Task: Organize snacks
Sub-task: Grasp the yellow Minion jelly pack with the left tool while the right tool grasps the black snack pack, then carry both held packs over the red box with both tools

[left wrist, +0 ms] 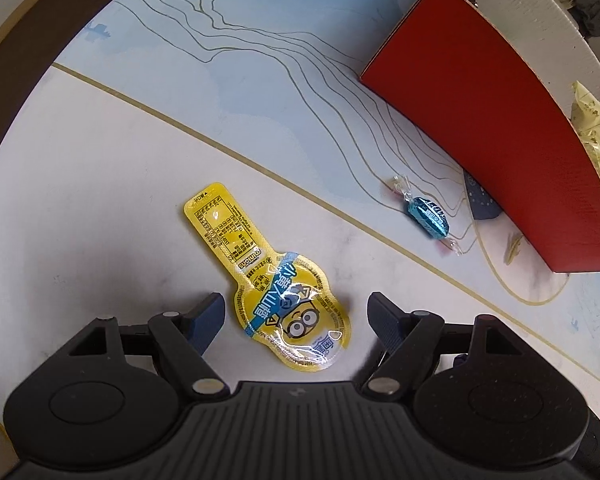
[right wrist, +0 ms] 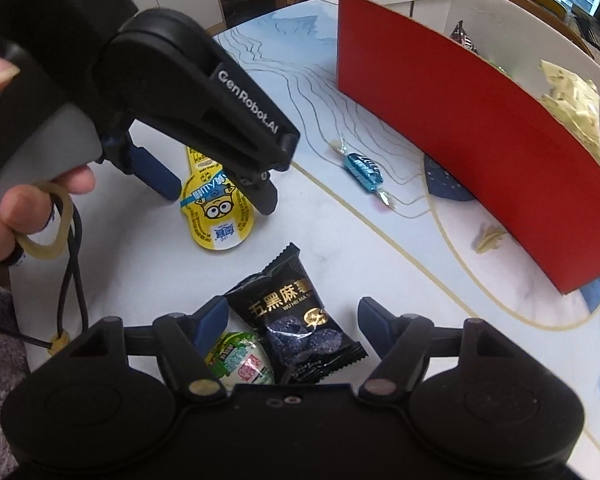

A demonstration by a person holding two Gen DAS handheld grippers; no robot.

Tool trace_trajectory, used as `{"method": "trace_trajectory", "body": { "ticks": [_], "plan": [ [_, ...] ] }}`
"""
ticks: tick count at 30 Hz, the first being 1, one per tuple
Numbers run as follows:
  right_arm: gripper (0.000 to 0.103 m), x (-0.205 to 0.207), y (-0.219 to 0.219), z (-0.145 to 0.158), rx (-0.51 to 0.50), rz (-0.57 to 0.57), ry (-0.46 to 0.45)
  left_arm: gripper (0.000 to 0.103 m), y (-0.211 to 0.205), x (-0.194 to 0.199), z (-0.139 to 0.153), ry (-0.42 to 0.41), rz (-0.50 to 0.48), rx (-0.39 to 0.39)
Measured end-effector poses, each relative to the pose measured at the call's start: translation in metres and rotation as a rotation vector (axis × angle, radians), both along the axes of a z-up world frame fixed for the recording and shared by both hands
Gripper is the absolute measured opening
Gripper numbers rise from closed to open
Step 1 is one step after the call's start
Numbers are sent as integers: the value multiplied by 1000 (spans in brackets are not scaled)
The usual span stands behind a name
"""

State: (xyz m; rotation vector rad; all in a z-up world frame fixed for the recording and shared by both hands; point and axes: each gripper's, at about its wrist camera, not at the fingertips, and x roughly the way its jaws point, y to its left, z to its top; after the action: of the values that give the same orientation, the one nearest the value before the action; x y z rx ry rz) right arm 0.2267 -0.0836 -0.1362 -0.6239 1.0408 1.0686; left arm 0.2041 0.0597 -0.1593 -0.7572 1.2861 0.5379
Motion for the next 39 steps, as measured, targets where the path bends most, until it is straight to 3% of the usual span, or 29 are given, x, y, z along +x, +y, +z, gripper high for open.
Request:
{"method": "trace_trajectory", "body": {
  "ticks": [7, 17, 39],
  "plan": [
    [63, 0, 7, -2, -1, 19, -5, 74, -9, 7, -3, 24, -56, 73],
    [44, 4, 5, -8, -21, -19, -26, 51, 3, 2, -2, -4, -57, 96],
    [38, 12, -46, 18, 105, -357, -23, 50, 24, -32, 20, -70, -82, 115]
  ]
}}
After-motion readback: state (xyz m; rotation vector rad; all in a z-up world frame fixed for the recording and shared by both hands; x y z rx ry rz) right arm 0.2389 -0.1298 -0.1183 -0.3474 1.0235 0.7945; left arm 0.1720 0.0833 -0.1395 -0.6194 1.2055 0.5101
